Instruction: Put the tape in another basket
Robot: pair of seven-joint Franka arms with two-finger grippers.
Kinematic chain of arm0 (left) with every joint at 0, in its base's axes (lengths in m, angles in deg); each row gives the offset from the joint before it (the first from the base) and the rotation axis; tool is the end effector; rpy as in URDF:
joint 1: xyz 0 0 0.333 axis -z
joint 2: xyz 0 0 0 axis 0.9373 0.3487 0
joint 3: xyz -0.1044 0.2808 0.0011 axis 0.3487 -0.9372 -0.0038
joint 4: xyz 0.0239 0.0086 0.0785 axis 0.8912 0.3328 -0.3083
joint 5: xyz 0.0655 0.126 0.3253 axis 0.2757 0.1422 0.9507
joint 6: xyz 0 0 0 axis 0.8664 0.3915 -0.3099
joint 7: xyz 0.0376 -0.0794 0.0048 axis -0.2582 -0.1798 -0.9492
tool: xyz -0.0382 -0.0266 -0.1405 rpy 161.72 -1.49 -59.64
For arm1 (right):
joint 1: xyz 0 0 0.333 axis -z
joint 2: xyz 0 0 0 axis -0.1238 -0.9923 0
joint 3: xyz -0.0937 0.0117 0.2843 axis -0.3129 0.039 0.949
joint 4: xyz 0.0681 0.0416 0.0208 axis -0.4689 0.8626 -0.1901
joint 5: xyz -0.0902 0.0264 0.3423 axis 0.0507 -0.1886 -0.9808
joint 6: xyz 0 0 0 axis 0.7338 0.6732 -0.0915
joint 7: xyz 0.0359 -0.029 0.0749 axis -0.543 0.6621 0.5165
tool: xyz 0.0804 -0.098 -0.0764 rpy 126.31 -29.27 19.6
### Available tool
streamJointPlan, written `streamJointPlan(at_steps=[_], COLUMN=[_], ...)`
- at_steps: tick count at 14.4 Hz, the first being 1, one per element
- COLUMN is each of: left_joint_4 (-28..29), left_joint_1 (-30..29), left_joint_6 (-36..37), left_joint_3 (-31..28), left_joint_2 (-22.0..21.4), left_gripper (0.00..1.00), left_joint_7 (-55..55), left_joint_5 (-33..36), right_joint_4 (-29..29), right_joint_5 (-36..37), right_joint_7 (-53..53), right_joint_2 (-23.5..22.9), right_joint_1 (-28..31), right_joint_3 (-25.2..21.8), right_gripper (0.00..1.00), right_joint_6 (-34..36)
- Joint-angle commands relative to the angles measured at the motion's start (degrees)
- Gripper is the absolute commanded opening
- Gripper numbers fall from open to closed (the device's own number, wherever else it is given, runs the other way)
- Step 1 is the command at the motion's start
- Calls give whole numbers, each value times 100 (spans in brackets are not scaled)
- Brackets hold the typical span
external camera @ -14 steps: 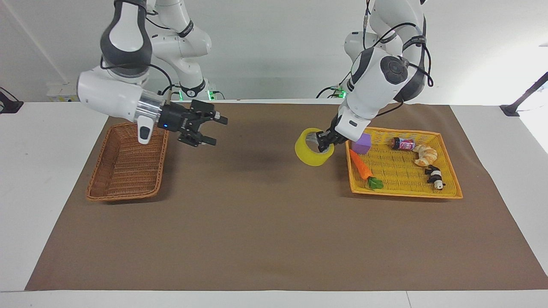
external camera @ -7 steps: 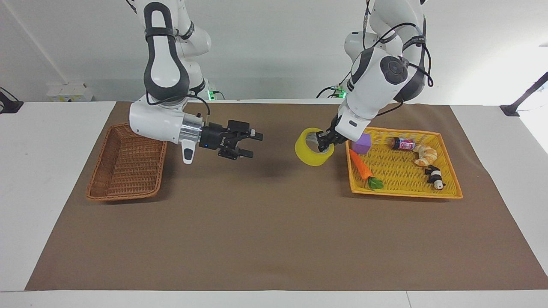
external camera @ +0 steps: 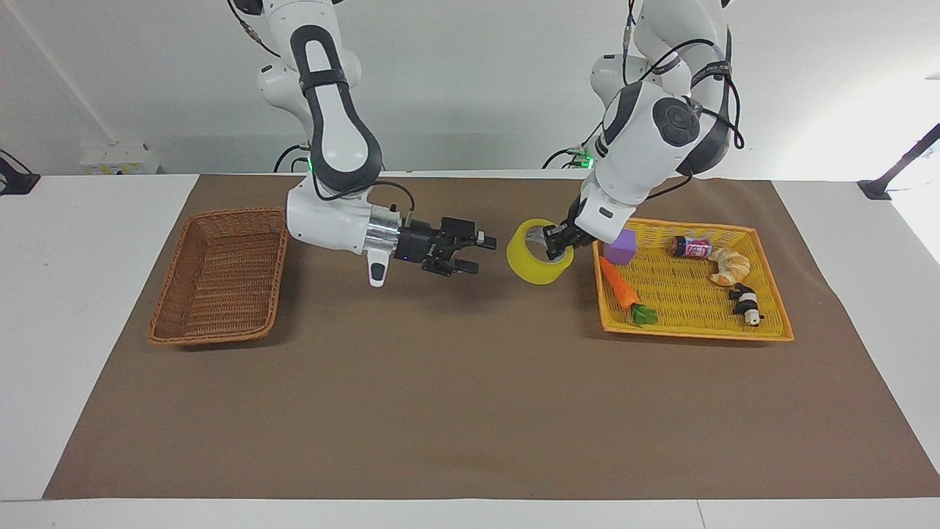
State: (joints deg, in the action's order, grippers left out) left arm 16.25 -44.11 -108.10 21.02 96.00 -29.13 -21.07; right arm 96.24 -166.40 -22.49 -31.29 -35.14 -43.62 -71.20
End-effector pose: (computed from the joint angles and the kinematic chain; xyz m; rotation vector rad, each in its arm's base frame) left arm 0.4747 -0.2940 0.4379 2.8673 0.3006 -0.2131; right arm 0.5217 0.2989 0.3773 -1.8747 0.1613 0.0227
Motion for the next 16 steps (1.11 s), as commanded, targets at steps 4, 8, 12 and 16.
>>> streamJointPlan(at_steps=[4, 8, 12, 16], left_joint_4=[-100, -91, -82, -73], left_joint_1=[71, 53, 53, 53], left_joint_6=[62, -26, 0, 9], left_joint_3=[-78, -78, -78, -70], left_joint_2=[2, 2, 2, 2], left_gripper=[0, 0, 0, 0], left_joint_7=[-74, -75, -74, -74], left_joint_5=[-43, -43, -34, -43], right_joint_4=[-110, -356, -357, -357], right_joint_5=[-117, -117, -134, -125], right_joint_7=[-615, -985, -915, -915], right_joint_2=[-10, -106, -124, -133], right_joint_1=[-115, -334, -492, -607], right_joint_3=[-22, -22, -22, -22], right_gripper=[100, 100, 100, 100], right_joint_6=[-87, -358, -446, -517])
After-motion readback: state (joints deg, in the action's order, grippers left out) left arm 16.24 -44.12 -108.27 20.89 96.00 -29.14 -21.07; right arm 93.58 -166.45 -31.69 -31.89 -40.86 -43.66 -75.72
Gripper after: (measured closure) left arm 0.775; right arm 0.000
